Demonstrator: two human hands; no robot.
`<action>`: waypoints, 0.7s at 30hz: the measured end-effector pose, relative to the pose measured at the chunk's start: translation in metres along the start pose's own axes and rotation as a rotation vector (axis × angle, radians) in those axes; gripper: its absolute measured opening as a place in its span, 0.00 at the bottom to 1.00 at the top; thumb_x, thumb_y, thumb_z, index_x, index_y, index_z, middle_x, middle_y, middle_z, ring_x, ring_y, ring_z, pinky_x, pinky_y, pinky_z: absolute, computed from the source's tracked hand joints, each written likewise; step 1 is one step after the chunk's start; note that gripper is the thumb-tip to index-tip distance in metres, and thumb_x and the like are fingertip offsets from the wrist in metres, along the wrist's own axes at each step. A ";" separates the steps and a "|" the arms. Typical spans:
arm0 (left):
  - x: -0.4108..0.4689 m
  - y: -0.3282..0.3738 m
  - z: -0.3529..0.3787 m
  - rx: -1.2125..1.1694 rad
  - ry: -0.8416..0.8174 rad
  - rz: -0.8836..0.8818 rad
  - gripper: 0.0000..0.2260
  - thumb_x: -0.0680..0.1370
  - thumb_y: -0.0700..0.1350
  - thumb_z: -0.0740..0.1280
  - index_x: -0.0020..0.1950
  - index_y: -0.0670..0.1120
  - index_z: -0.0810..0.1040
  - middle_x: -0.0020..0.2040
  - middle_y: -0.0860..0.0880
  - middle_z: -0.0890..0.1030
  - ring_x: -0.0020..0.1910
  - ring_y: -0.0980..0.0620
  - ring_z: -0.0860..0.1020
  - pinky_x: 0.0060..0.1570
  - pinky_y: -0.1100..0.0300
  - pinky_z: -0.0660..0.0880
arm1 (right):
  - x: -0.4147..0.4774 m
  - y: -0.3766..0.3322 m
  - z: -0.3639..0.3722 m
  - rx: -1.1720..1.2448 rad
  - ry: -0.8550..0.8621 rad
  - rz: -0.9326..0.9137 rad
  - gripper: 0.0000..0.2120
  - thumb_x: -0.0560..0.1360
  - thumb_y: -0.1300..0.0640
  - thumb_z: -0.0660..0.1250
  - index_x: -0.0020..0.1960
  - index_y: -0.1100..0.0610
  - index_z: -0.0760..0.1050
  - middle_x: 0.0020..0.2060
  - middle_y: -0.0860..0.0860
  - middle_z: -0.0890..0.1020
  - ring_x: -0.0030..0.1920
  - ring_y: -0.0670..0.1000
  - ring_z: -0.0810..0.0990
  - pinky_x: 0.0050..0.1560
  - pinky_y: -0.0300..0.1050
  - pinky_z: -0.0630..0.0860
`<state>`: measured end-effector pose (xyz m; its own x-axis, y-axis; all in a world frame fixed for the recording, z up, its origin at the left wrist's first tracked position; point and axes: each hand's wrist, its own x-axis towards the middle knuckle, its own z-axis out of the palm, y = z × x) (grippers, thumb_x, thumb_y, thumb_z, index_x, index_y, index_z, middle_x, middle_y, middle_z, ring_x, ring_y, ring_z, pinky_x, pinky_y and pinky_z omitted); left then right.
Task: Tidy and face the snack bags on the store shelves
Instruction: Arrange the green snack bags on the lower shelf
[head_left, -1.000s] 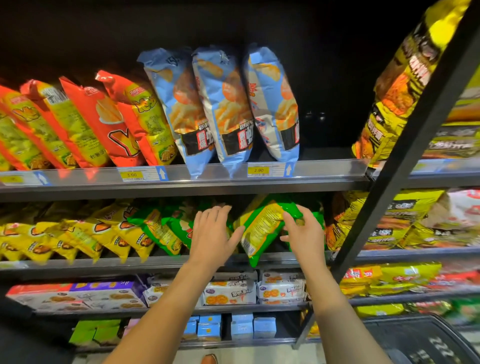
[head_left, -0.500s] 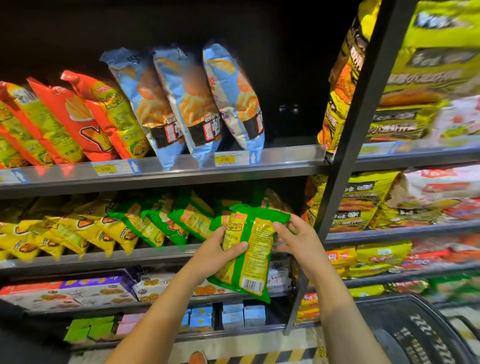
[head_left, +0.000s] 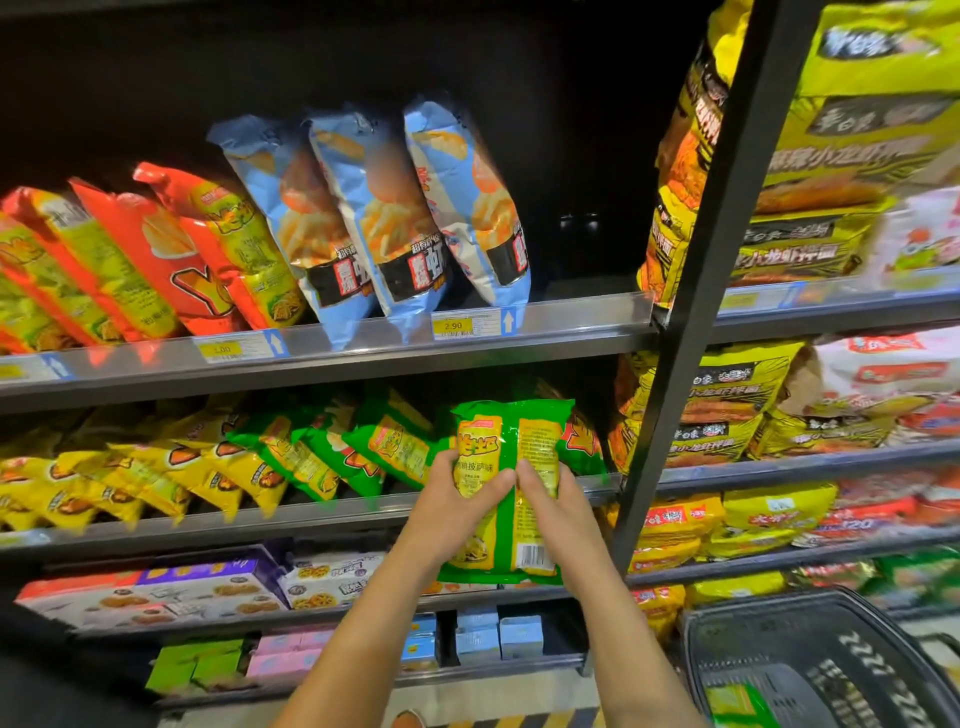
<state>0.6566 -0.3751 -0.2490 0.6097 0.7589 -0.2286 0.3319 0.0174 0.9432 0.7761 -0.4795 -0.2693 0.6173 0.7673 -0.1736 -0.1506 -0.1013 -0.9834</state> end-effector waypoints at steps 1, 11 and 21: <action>-0.001 0.002 -0.002 -0.060 -0.043 -0.040 0.41 0.67 0.72 0.74 0.73 0.54 0.69 0.64 0.53 0.83 0.61 0.52 0.83 0.65 0.43 0.79 | -0.001 0.001 -0.002 0.042 0.001 0.015 0.21 0.76 0.35 0.65 0.65 0.43 0.76 0.57 0.43 0.86 0.55 0.42 0.85 0.56 0.45 0.80; -0.015 0.025 -0.019 -0.465 -0.150 -0.164 0.38 0.74 0.72 0.64 0.74 0.47 0.74 0.64 0.45 0.85 0.63 0.42 0.84 0.67 0.35 0.77 | -0.012 0.017 -0.022 0.512 -0.116 0.347 0.35 0.75 0.30 0.59 0.71 0.53 0.77 0.63 0.61 0.84 0.64 0.62 0.83 0.70 0.69 0.73; -0.034 0.035 0.004 -0.211 -0.139 -0.154 0.38 0.73 0.75 0.69 0.76 0.55 0.71 0.71 0.54 0.79 0.68 0.49 0.79 0.69 0.45 0.74 | -0.028 -0.012 -0.008 0.026 -0.104 0.062 0.25 0.76 0.31 0.63 0.67 0.42 0.75 0.59 0.40 0.85 0.62 0.43 0.83 0.71 0.55 0.75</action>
<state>0.6505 -0.4035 -0.2091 0.6610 0.6409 -0.3903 0.2805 0.2714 0.9207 0.7670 -0.5053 -0.2533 0.5233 0.8215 -0.2266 -0.2070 -0.1354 -0.9689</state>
